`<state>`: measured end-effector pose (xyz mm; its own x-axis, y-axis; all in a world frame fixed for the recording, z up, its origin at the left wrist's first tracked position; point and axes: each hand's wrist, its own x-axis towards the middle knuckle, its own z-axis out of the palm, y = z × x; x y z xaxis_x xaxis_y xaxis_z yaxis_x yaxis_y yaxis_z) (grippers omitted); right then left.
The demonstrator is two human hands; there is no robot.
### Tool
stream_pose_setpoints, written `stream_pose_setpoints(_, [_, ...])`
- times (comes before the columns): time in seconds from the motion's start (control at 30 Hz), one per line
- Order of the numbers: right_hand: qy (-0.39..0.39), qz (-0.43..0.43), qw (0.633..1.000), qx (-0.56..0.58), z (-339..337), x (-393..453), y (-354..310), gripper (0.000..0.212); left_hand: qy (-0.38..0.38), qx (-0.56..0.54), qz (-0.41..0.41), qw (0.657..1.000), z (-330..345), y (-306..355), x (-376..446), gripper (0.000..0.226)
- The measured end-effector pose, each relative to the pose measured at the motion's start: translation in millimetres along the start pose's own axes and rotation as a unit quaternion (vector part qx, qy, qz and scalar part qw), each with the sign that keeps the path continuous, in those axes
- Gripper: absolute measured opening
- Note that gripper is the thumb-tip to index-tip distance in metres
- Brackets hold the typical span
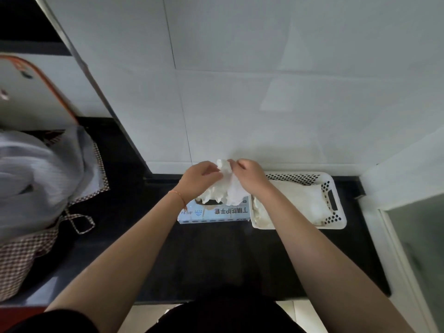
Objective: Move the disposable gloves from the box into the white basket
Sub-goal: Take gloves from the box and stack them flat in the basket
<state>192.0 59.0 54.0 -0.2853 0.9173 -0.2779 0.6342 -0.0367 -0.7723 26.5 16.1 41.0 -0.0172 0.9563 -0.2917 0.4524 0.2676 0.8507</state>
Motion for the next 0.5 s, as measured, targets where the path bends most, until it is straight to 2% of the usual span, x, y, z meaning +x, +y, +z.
stream_pose_setpoints(0.07, [-0.005,0.006,1.000,0.023,1.0,-2.5,-5.9,0.046,-0.052,-0.033,0.007,0.998,-0.3,4.3,-1.7,0.024])
stream_pose_setpoints(0.1, [-0.005,0.013,0.999,0.034,1.2,-4.6,-8.2,0.049,-0.056,-0.020,0.006,0.998,0.5,4.1,-2.1,0.025])
stream_pose_setpoints(0.17, [-0.005,0.030,0.997,0.071,1.0,-6.6,-9.0,0.053,-0.010,-0.015,-0.024,1.000,1.0,5.8,-1.3,0.025])
stream_pose_setpoints(0.23, [-0.038,0.054,0.984,0.167,0.1,-10.6,-6.5,0.052,0.051,-0.064,-0.059,0.995,0.2,6.7,0.9,0.028])
stream_pose_setpoints(0.3, [-0.085,0.094,0.961,0.245,-0.5,-15.3,1.4,0.043,0.075,-0.153,-0.083,0.982,-3.0,9.5,0.9,0.025])
stream_pose_setpoints(0.37, [-0.111,0.111,0.957,0.243,-1.3,-20.2,9.5,0.040,0.079,-0.245,-0.118,0.959,-5.1,10.8,-1.1,0.022])
stream_pose_setpoints(0.5, [-0.054,0.135,0.931,0.336,-5.2,-20.7,16.5,0.009,0.099,-0.190,-0.121,0.969,-6.3,6.4,-0.6,0.024])
